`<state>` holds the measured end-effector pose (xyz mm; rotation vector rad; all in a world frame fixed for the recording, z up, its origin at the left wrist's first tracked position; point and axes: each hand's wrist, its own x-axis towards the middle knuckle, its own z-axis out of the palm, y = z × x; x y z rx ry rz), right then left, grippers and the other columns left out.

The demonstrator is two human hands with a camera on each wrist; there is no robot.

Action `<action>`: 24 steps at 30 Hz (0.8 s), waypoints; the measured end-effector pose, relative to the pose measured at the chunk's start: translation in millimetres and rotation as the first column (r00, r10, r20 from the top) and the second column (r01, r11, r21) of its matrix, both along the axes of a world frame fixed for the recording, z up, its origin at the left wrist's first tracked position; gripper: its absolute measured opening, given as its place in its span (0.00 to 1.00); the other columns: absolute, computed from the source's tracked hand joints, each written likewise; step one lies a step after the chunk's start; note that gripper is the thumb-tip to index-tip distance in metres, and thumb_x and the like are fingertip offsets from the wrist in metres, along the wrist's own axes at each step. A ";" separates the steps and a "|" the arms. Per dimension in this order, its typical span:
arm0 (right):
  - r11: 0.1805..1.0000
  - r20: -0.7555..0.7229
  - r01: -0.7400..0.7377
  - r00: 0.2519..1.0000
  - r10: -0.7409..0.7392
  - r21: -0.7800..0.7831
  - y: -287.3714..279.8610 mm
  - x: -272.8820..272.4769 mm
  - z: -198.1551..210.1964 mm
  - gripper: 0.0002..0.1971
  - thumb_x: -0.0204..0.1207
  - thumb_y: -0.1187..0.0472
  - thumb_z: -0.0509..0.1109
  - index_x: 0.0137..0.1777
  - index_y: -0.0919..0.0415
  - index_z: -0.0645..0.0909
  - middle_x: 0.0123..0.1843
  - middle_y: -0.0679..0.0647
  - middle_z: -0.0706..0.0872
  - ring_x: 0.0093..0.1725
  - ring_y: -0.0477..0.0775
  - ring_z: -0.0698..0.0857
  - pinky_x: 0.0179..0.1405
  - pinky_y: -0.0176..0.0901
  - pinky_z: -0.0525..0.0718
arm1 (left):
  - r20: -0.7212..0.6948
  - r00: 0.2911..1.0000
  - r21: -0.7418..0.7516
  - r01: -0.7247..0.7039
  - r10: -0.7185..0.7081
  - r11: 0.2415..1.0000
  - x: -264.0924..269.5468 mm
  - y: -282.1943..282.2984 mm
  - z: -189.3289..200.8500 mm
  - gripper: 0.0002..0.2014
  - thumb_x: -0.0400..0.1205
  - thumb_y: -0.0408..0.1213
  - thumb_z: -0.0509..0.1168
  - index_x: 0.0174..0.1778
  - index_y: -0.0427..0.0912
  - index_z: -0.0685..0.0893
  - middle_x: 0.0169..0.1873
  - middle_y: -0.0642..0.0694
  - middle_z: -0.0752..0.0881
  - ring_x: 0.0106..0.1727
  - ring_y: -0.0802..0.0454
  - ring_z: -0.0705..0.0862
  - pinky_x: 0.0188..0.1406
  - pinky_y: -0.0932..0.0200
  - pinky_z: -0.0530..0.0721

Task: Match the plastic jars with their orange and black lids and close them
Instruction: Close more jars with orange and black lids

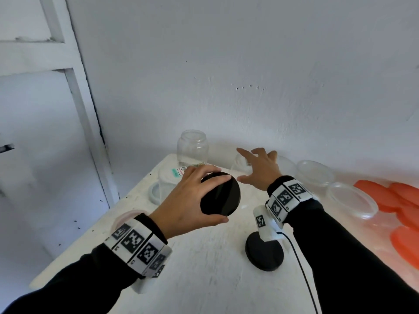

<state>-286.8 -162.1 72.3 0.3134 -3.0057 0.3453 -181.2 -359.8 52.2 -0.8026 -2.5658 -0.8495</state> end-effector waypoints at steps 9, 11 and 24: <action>0.972 -0.133 -0.032 0.991 0.001 -0.233 40.2 50.4 14.1 0.39 0.63 0.49 0.80 0.72 0.41 0.66 0.62 0.52 0.60 0.59 0.55 0.59 0.62 0.41 0.64 | -0.078 0.996 0.137 0.055 -0.045 0.989 -7.5 23.2 12.3 0.38 0.65 0.62 0.67 0.72 0.57 0.71 0.67 0.61 0.67 0.67 0.62 0.63 0.63 0.78 0.59; 0.954 -0.183 -0.002 0.982 -0.056 -0.300 55.8 61.2 17.1 0.40 0.61 0.51 0.82 0.72 0.47 0.65 0.63 0.52 0.60 0.58 0.53 0.60 0.61 0.41 0.63 | -0.098 0.994 0.167 0.062 -0.046 0.984 -7.0 31.6 16.5 0.38 0.65 0.62 0.67 0.72 0.57 0.71 0.67 0.60 0.68 0.67 0.62 0.63 0.64 0.77 0.60; 0.756 -0.229 0.095 0.922 -0.313 -0.648 177.0 146.9 -5.4 0.38 0.57 0.48 0.83 0.68 0.51 0.72 0.61 0.50 0.76 0.56 0.52 0.80 0.55 0.47 0.83 | -0.126 0.986 0.193 0.128 -0.105 0.973 11.9 121.7 27.7 0.38 0.64 0.62 0.67 0.71 0.54 0.73 0.67 0.55 0.70 0.65 0.57 0.66 0.62 0.83 0.58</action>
